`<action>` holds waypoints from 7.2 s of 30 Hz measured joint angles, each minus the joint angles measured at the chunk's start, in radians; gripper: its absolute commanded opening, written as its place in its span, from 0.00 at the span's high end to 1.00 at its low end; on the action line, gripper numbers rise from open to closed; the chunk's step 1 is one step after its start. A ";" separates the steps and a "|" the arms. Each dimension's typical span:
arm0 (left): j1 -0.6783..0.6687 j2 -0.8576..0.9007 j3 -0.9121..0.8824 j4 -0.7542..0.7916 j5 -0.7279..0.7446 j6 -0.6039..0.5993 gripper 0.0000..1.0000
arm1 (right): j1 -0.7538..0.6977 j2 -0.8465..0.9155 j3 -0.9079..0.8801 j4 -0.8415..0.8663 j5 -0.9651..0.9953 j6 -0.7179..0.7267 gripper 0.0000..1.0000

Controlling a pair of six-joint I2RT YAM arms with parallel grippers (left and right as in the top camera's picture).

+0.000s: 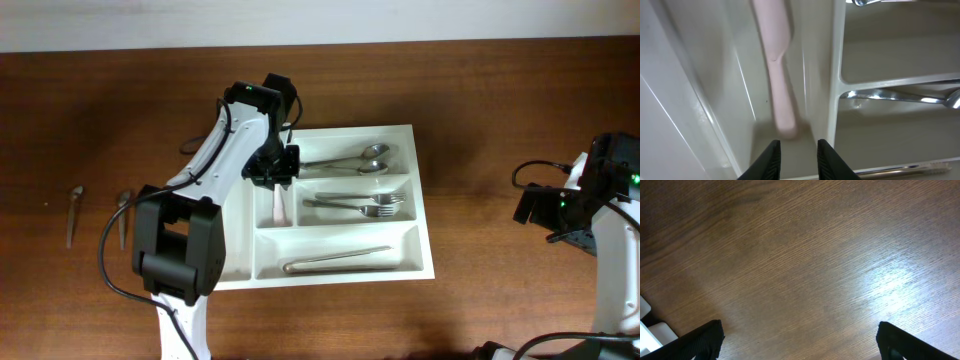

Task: Pack container
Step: 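Move the left gripper back left over the small silver spoons, then lower the left gripper onto the right small spoon and grasp it, then carry the spoon right and release it into the left compartment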

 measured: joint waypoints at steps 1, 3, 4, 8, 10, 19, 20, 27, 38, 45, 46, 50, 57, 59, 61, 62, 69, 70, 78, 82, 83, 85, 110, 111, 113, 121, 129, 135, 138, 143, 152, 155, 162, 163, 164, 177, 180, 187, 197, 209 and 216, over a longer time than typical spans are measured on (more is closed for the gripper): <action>0.001 0.000 0.000 0.001 0.000 0.000 0.69 | 0.000 0.000 0.000 0.000 0.000 0.000 0.01; 0.006 0.000 0.000 0.004 -0.001 -0.001 0.69 | 0.000 0.000 0.000 0.000 0.000 0.000 0.01; 0.009 0.000 0.000 0.004 -0.001 0.000 0.68 | 0.000 0.000 0.000 0.000 0.000 0.000 0.01; 0.032 0.000 0.002 -0.018 -0.003 0.003 0.53 | 0.000 0.000 0.000 0.000 0.000 0.000 0.01; 0.055 0.000 0.010 -0.055 -0.003 0.011 0.42 | 0.000 0.000 0.000 0.000 0.000 0.000 0.01; 0.231 0.000 0.079 -0.180 -0.092 0.075 0.34 | 0.000 0.000 0.000 0.000 0.000 0.000 0.01; 0.252 0.000 0.079 -0.187 -0.105 0.075 0.34 | 0.000 0.000 0.000 0.000 0.000 0.000 0.01; 0.388 0.000 0.079 -0.193 -0.157 0.125 0.34 | 0.000 0.000 0.000 0.000 0.000 0.000 0.01; 0.557 0.000 0.079 -0.138 -0.279 0.214 0.33 | 0.000 0.000 0.000 0.000 0.000 0.000 0.01; 0.630 0.000 0.079 -0.117 -0.296 0.273 0.33 | 0.000 0.000 0.000 0.000 0.000 0.000 0.01; 0.637 0.000 0.079 -0.117 -0.296 0.285 0.33 | 0.000 0.000 0.000 0.000 0.000 0.000 0.01; 0.663 0.000 0.079 -0.117 -0.296 0.319 0.32 | 0.000 0.000 0.000 0.000 0.000 0.000 0.01; 0.747 0.000 0.074 -0.097 -0.294 0.375 0.32 | 0.000 0.000 0.000 0.000 0.000 0.000 0.01; 0.769 0.000 0.058 -0.078 -0.293 0.384 0.32 | 0.000 0.000 0.000 0.000 0.000 0.000 0.01; 0.788 0.000 0.032 -0.056 -0.287 0.389 0.32 | 0.000 0.000 0.000 0.000 0.000 0.000 0.01; 0.795 0.000 0.016 -0.046 -0.286 0.390 0.32 | 0.000 0.000 0.000 0.000 0.000 0.001 0.01; 0.807 0.000 -0.072 0.037 -0.256 0.438 0.32 | 0.000 0.000 0.000 0.000 0.000 0.000 0.01; 0.807 0.000 -0.088 0.063 -0.241 0.451 0.32 | 0.000 0.000 0.000 0.000 0.000 0.000 0.01; 0.807 0.000 -0.247 0.196 -0.204 0.509 0.32 | 0.000 0.000 0.000 0.000 0.000 0.000 0.01; 0.807 0.000 -0.269 0.210 -0.200 0.519 0.32 | 0.000 0.000 0.000 0.000 0.000 0.000 0.01; 0.807 0.000 -0.269 0.214 -0.200 0.520 0.32 | 0.000 0.000 0.000 0.000 0.000 0.000 0.01; 0.807 0.000 -0.269 0.220 -0.200 0.521 0.32 | 0.000 0.000 0.000 0.000 0.000 0.000 0.01; 0.807 0.000 -0.269 0.287 -0.143 0.569 0.34 | 0.000 0.000 0.000 0.000 0.000 0.000 0.01; 0.807 0.000 -0.269 0.287 -0.143 0.569 0.34 | 0.000 0.000 0.000 0.000 0.000 0.000 0.01; 0.807 0.000 -0.269 0.287 -0.143 0.569 0.34 | 0.000 0.000 0.000 0.000 0.000 0.000 0.01; 0.807 0.000 -0.271 0.286 -0.143 0.570 0.51 | 0.000 0.000 0.000 0.000 0.000 0.000 0.01; 0.807 0.000 -0.273 0.283 -0.144 0.579 0.86 | 0.000 0.000 0.000 0.000 0.000 0.000 0.01; 0.807 0.000 -0.273 0.279 -0.140 0.579 0.92 | 0.000 0.000 0.000 0.000 0.000 0.000 0.01; 0.807 0.000 -0.274 0.277 -0.140 0.580 0.93 | 0.000 0.000 0.000 0.000 0.000 0.000 0.01; 0.807 0.000 -0.275 0.269 -0.140 0.581 0.98 | 0.000 0.000 0.000 0.000 0.000 0.000 0.01; 0.806 0.000 -0.270 0.224 -0.108 0.580 0.98 | 0.000 0.000 0.000 0.000 0.000 0.000 0.01; 0.803 0.002 -0.218 0.166 -0.084 0.579 0.98 | 0.000 0.000 0.000 0.000 0.000 0.000 0.01; 0.779 -0.001 0.076 -0.011 0.055 0.576 0.98 | 0.000 0.000 0.000 0.000 0.000 0.000 0.01; 0.767 -0.007 0.120 -0.036 0.085 0.576 0.98 | 0.000 0.000 0.000 0.000 0.000 0.000 0.01; 0.753 -0.018 0.141 -0.050 0.103 0.576 0.98 | 0.000 0.000 0.000 0.000 0.000 0.000 0.01; 0.478 -0.146 0.169 -0.144 0.183 0.425 0.98 | 0.000 0.000 0.000 0.000 0.000 0.000 0.01; 0.429 -0.146 0.121 -0.138 0.185 0.398 0.98 | 0.000 0.000 0.000 0.000 0.000 0.000 0.01; 0.355 -0.146 -0.042 -0.080 0.186 0.350 0.98 | 0.000 0.000 0.000 0.000 0.000 0.000 0.01; 0.312 -0.146 -0.216 0.026 0.185 0.320 0.91 | 0.000 0.000 0.000 0.000 0.000 0.000 0.01; 0.313 -0.146 -0.278 0.065 0.180 0.313 0.80 | 0.000 0.000 0.000 0.000 0.000 0.000 0.01; 0.355 -0.146 -0.095 -0.026 0.117 0.313 0.23 | 0.000 0.000 0.000 0.000 0.000 0.000 0.01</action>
